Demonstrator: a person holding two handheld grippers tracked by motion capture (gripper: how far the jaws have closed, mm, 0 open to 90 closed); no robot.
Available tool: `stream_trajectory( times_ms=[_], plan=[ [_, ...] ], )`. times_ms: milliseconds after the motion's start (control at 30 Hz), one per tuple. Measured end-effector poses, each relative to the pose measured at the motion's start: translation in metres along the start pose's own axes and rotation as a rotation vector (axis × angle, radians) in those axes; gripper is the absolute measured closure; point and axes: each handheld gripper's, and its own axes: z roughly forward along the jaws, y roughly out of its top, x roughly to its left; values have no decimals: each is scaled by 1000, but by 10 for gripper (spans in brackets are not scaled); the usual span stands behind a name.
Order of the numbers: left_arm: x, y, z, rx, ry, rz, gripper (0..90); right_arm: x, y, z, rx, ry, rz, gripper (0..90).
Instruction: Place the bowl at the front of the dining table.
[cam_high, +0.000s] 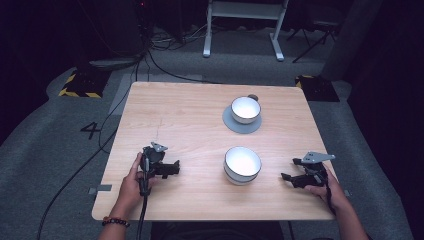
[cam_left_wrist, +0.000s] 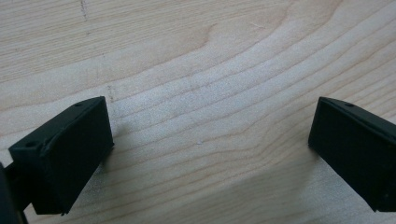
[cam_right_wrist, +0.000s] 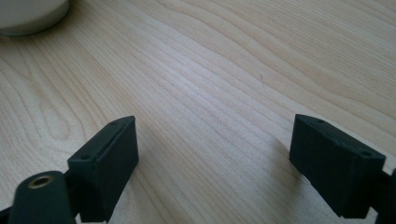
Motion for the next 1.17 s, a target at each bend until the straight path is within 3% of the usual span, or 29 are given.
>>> stream_trajectory(
  times_ms=[1167],
  plan=[
    [0,0,0,3,-5,3,0,0,0,0,1,5,-2,162]
  ],
)
